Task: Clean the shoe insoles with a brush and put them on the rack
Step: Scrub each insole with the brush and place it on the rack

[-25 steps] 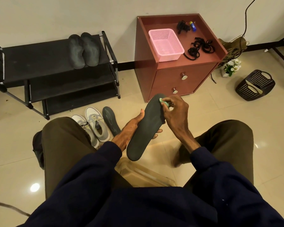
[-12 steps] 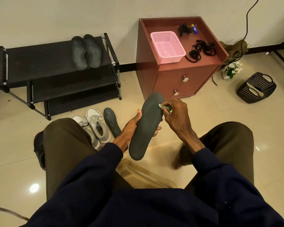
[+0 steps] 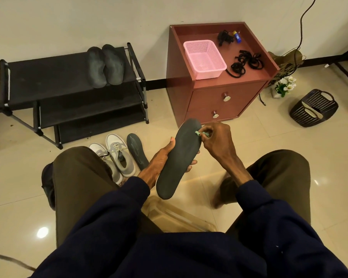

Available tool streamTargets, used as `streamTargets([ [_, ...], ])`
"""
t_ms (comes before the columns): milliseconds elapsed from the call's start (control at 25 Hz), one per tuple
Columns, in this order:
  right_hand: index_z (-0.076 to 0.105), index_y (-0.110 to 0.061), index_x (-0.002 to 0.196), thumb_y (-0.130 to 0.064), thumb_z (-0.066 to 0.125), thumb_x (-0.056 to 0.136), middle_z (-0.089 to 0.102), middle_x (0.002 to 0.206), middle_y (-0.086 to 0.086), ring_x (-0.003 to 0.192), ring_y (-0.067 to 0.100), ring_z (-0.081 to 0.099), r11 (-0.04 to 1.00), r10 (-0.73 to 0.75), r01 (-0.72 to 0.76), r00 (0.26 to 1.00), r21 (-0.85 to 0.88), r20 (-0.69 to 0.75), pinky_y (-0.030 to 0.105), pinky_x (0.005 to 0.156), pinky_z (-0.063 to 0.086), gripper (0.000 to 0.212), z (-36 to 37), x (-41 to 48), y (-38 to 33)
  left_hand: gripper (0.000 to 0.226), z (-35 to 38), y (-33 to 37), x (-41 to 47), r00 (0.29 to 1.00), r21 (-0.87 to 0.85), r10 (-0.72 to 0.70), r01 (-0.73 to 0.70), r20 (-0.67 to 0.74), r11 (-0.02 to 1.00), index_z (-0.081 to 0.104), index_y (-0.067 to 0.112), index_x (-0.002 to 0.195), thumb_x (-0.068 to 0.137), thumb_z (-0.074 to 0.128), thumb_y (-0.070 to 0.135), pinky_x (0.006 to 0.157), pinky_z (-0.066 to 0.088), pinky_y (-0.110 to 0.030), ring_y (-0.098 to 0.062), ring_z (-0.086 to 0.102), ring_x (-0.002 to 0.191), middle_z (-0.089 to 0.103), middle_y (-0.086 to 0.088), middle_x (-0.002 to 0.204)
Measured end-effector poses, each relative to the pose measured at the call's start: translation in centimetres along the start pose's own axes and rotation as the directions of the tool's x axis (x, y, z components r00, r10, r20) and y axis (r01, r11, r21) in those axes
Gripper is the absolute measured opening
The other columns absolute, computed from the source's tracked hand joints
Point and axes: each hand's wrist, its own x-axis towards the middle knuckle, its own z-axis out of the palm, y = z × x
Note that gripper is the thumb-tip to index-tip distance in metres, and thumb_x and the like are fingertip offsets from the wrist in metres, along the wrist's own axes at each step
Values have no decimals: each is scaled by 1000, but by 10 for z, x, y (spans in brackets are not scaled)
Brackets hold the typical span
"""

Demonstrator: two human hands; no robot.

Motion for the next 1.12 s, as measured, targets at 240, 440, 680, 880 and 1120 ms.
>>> streamTargets([
  [240,79,-12,99,-11,79,88,71,96,-2,84,4,66,968,111,-64,976,242,-188,17,75,57,11,0,-6,-14,76,4,-3,6,994,170,-108,103,22,980,53,3,141,100,35,64,87,59,-44,-38,69,110,63,-23,135],
  [440,83,-14,89,-10,83,82,71,81,-8,68,-2,63,972,-61,-12,951,234,303,10,60,49,8,-8,-10,-35,64,6,-3,0,999,47,-27,29,-36,999,56,9,138,103,38,59,84,59,-47,-42,70,105,65,-26,130],
  [680,80,-13,92,-8,79,84,74,87,0,73,4,66,988,127,-111,979,105,-159,16,68,57,9,-7,3,-2,74,1,-3,1,997,124,-58,52,46,991,51,4,144,102,35,63,90,58,-44,-41,61,120,58,-22,142],
  [880,79,-11,97,-8,78,87,72,95,1,83,7,67,965,152,-97,964,243,-220,16,75,57,11,-1,-1,-7,80,3,-4,4,994,258,-94,78,51,963,50,2,144,97,41,65,88,60,-45,-44,64,118,62,-24,136],
  [1120,81,-12,91,-10,81,84,71,90,-1,77,9,68,949,-85,6,968,316,235,26,68,61,8,10,-22,-51,41,2,4,0,984,20,31,-28,-175,999,63,8,115,109,39,40,71,63,-45,-28,76,77,77,-14,93],
])
